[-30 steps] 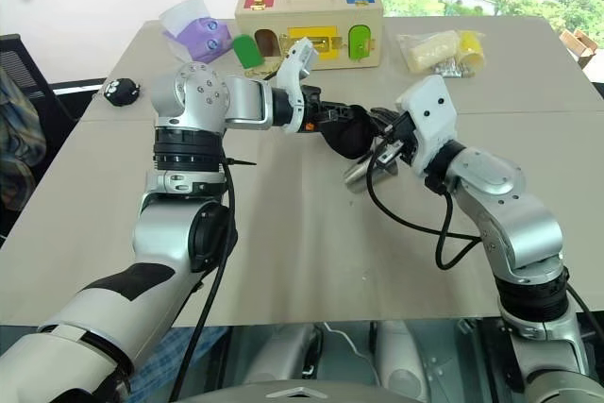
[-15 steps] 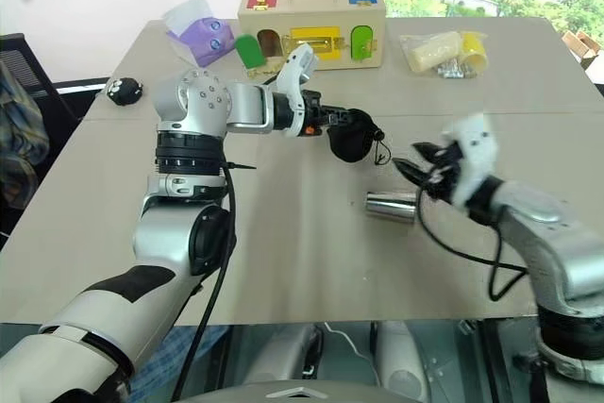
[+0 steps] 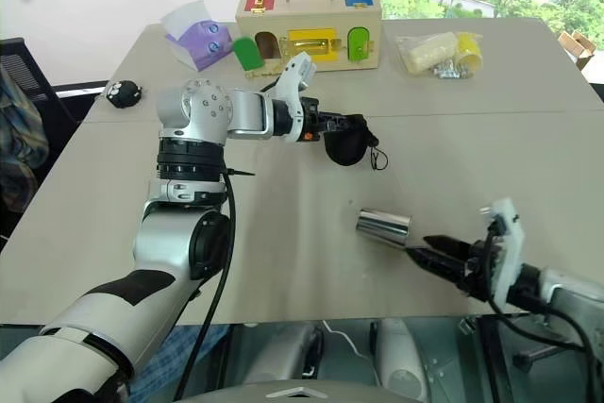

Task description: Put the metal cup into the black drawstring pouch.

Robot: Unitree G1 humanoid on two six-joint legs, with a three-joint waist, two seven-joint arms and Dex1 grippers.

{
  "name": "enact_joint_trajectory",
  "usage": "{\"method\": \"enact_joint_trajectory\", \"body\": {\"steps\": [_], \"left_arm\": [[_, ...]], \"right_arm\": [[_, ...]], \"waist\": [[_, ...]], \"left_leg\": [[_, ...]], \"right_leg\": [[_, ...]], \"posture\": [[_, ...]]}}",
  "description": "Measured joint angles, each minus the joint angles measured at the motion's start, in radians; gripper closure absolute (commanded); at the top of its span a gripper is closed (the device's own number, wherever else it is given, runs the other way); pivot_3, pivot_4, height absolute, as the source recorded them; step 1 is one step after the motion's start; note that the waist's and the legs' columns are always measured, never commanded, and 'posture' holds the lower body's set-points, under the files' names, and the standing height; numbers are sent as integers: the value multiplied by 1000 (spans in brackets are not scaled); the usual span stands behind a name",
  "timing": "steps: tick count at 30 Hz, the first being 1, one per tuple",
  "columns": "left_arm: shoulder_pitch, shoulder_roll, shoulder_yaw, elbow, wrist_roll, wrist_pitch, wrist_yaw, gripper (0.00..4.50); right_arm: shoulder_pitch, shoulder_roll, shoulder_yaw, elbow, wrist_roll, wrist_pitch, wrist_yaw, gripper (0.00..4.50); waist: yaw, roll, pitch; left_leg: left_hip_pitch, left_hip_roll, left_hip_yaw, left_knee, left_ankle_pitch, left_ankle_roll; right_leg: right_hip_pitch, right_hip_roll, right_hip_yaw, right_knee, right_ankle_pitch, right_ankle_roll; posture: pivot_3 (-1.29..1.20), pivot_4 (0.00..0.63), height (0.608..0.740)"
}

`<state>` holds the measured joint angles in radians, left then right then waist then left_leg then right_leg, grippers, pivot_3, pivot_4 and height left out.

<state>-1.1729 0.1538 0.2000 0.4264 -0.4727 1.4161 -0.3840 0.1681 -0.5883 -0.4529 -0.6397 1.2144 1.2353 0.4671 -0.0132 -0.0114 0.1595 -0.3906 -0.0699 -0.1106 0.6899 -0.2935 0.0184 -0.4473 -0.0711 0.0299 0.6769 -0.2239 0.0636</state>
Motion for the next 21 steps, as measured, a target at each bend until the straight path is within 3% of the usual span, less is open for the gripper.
{"method": "enact_joint_trajectory", "body": {"steps": [8,15,17,21], "left_arm": [[7,10,-3,-5,0,-1,4,4500],[8,22,-4,-5,0,-8,9,4500],[8,25,-4,-5,1,-11,9,4500],[8,32,-8,-4,1,-29,8,4500]], "right_arm": [[-59,133,153,29,15,-78,-124,1185],[-108,154,205,63,3,-138,-175,4131],[-114,134,205,62,10,-146,-177,4436],[-178,112,205,58,44,-165,-217,4436]], "waist": [[1,0,0],[1,0,0],[1,0,0],[-2,0,0]], "left_leg": [[0,0,-1,0,0,0],[0,0,-1,0,0,0],[0,0,-1,0,0,0],[0,0,-1,0,0,0]], "right_leg": [[0,1,-1,0,0,0],[0,1,-1,0,0,0],[0,1,-1,0,0,0],[0,1,-1,1,0,0]], "posture": [[0,150,710],[0,150,710],[0,150,710],[0,150,710]]}}
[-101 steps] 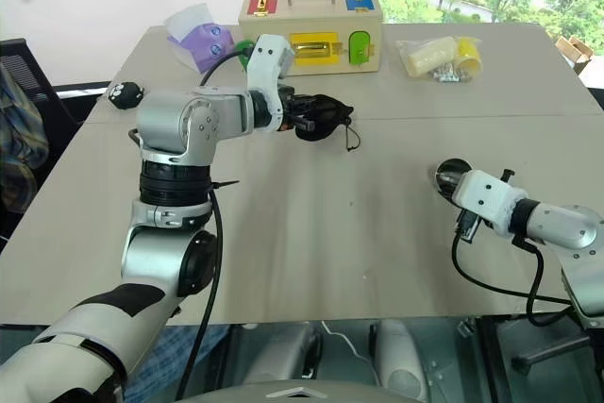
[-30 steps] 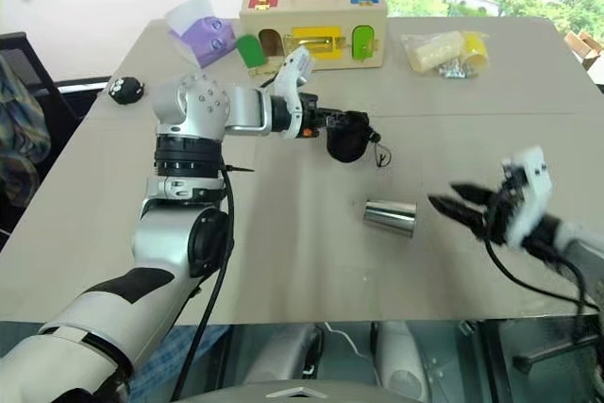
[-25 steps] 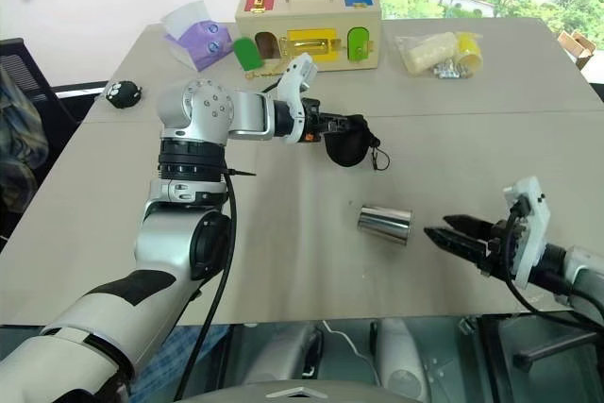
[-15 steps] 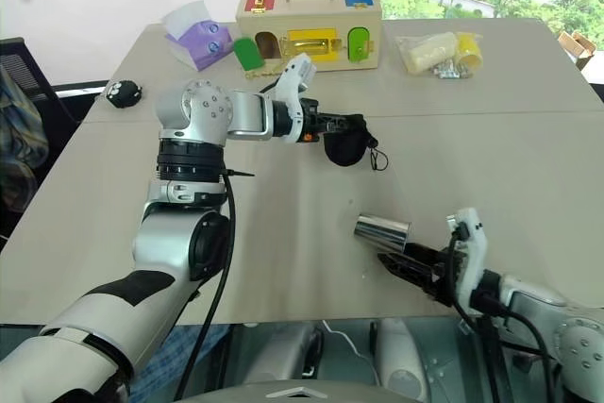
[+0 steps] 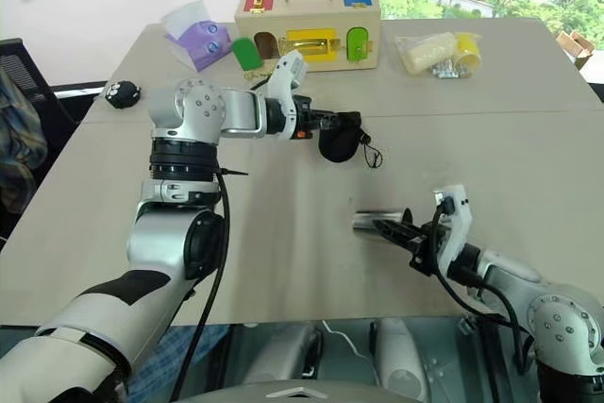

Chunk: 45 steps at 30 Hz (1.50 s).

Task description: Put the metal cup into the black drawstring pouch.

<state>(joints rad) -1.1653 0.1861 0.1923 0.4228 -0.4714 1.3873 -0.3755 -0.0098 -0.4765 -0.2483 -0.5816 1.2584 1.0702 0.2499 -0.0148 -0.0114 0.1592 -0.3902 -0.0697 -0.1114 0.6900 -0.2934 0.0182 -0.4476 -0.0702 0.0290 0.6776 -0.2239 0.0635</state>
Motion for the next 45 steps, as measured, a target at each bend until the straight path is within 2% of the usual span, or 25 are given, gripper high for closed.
{"method": "enact_joint_trajectory", "body": {"steps": [6,9,13,17,27,35,41,44,45], "left_arm": [[0,-1,-7,4,-1,-3,-4,4500],[-1,-2,-7,8,-2,-3,-9,4500],[-1,-4,-10,9,-3,-2,-15,4500],[-1,-5,-10,8,-4,4,-16,4500],[-5,-5,2,-14,-25,44,-22,4500],[-10,-9,5,-11,-33,45,-22,4500],[-10,-18,5,-9,-36,46,-21,4500],[-10,-19,6,-9,-39,49,-20,4500],[-10,-20,6,-9,-41,51,-20,4500]], "right_arm": [[-209,12,27,-35,-1,-76,-82,4436],[-319,102,121,-6,-144,-162,-131,4436],[-343,145,251,96,-337,-245,-121,4436],[-371,174,318,228,-522,-337,-111,4436],[-431,321,332,391,-731,-516,-100,4436],[-501,164,620,575,-1144,-778,86,4436],[-583,114,691,707,-1349,-914,153,4436],[-592,116,691,719,-1375,-907,193,3465],[-592,118,691,719,-1377,-898,203,2992]], "waist": [[-1,0,0],[-1,0,0],[1,0,0],[-1,0,0],[-21,0,0],[-28,0,0],[-28,0,0],[-28,0,0],[-28,0,0]], "left_leg": [[0,0,0,0,0,0],[0,0,0,0,0,0],[-2,-2,0,0,0,0],[-2,-2,-1,0,0,0],[-2,-2,-2,0,0,0],[-2,-2,-2,0,0,0],[-2,-2,-2,0,1,-1],[-2,-2,-2,0,1,-1],[-2,-2,-2,0,1,-1]], "right_leg": [[0,0,0,0,0,0],[-1,0,0,0,0,0],[-1,1,-1,0,0,0],[-2,1,-1,0,0,0],[-2,0,-1,0,0,0],[-3,2,-1,0,0,0],[-3,1,-1,0,0,0],[-3,0,-1,0,0,0],[-3,0,-1,0,0,0]], "posture": [[0,150,710],[0,150,710],[0,150,710],[0,150,710],[0,150,710],[0,150,710],[0,150,710],[0,150,710],[0,150,710]]}}
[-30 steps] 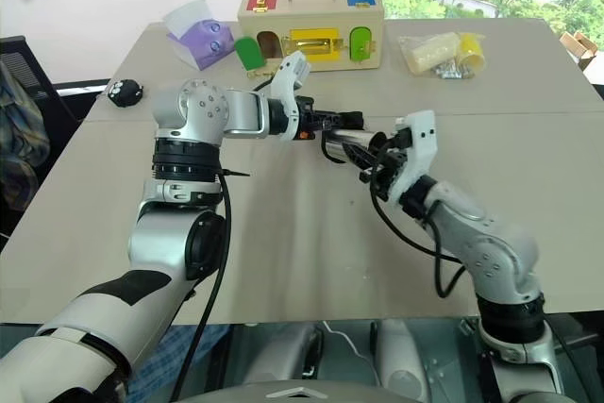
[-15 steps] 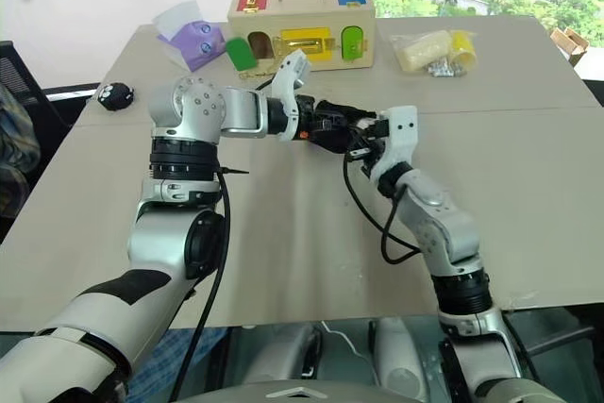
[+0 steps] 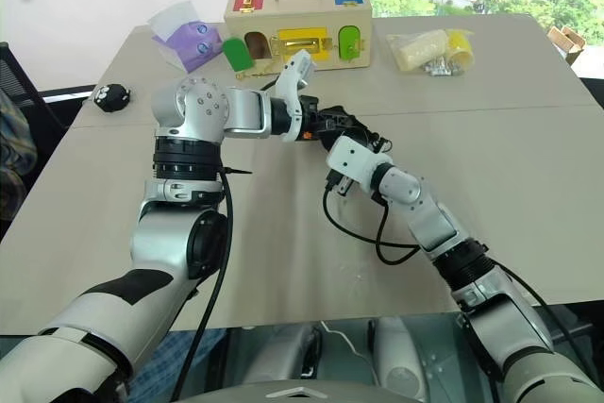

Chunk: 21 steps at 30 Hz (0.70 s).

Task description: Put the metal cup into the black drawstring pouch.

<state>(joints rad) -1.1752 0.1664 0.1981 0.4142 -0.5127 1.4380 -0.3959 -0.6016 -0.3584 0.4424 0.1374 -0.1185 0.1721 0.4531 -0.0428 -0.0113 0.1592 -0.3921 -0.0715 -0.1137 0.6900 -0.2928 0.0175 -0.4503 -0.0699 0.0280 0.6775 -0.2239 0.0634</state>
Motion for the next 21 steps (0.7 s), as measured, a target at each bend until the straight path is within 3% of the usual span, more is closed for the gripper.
{"method": "enact_joint_trajectory", "body": {"steps": [1,6,15,21], "left_arm": [[0,-1,0,0,0,1,0,4500],[0,0,0,2,0,0,7,4500],[-2,-3,30,32,-1,-23,12,4500],[-5,-3,38,40,-1,-23,14,4500]], "right_arm": [[0,1,-1,-1,-2,4,6,2753],[31,-13,-52,-64,-13,21,21,441],[168,-122,-187,-378,86,171,142,441],[214,-117,-287,-501,198,285,163,441]], "waist": [[0,0,0],[2,0,0],[3,0,0],[4,0,0]], "left_leg": [[0,0,0,0,0,0],[0,0,0,0,0,0],[0,0,-1,0,0,0],[0,0,0,0,0,0]], "right_leg": [[0,0,0,0,0,0],[0,0,0,0,0,0],[0,0,-1,0,0,0],[0,0,-1,0,0,0]], "posture": [[0,150,710],[0,150,710],[0,150,710],[0,150,710]]}}
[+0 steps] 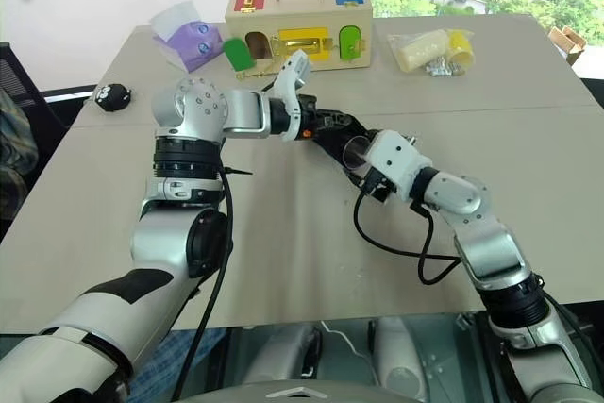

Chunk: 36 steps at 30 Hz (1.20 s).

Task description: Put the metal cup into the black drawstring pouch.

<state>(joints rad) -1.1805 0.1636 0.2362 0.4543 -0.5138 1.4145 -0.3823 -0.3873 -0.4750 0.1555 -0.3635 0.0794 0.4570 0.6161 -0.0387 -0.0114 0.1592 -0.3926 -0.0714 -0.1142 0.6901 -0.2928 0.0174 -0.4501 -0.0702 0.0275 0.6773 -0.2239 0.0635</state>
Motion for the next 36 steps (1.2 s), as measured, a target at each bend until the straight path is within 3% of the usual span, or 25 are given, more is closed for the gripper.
{"method": "enact_joint_trajectory", "body": {"steps": [5,13,21,25,26,30,31,36], "left_arm": [[0,10,0,3,0,-1,-5,4500],[-1,0,0,6,0,-3,-5,4500],[-1,8,2,6,0,-3,-2,4500],[-1,9,2,6,0,-3,2,4500],[-1,9,2,6,0,-3,4,4500],[-1,8,2,6,0,-3,8,4500],[-1,8,2,6,0,-3,8,4500],[-1,8,2,6,0,-3,13,4500]], "right_arm": [[11,-65,-23,135,-31,-20,-8,441],[-101,112,-88,497,65,-99,-13,441],[-224,162,-108,796,45,-211,-64,441],[-227,180,-135,840,50,-245,-80,1649],[-227,182,-138,842,53,-249,-79,2299],[-227,186,-146,841,57,-267,-83,4197],[-227,186,-148,841,57,-269,-85,4427],[-226,166,-162,766,54,-270,-99,4427]], "waist": [[4,0,0],[-4,0,0],[-3,0,0],[-3,0,0],[-5,0,0],[-6,0,0],[-6,0,0],[-5,0,0]], "left_leg": [[0,-1,0,0,0,0],[2,1,2,-1,0,0],[1,0,1,-1,0,0],[1,0,1,-1,0,0],[1,0,1,-1,0,0],[1,0,1,-1,0,0],[1,0,1,-1,0,0],[1,0,1,-1,0,0]], "right_leg": [[0,0,0,0,0,0],[0,0,2,1,0,0],[0,-1,1,0,0,0],[0,-1,1,0,0,0],[0,-1,1,0,0,0],[0,-1,1,1,0,0],[0,-1,1,1,0,0],[0,-1,1,0,0,0]], "posture": [[0,150,710],[0,150,710],[0,150,710],[0,150,710],[0,150,710],[0,150,710],[0,150,710],[0,150,710]]}}
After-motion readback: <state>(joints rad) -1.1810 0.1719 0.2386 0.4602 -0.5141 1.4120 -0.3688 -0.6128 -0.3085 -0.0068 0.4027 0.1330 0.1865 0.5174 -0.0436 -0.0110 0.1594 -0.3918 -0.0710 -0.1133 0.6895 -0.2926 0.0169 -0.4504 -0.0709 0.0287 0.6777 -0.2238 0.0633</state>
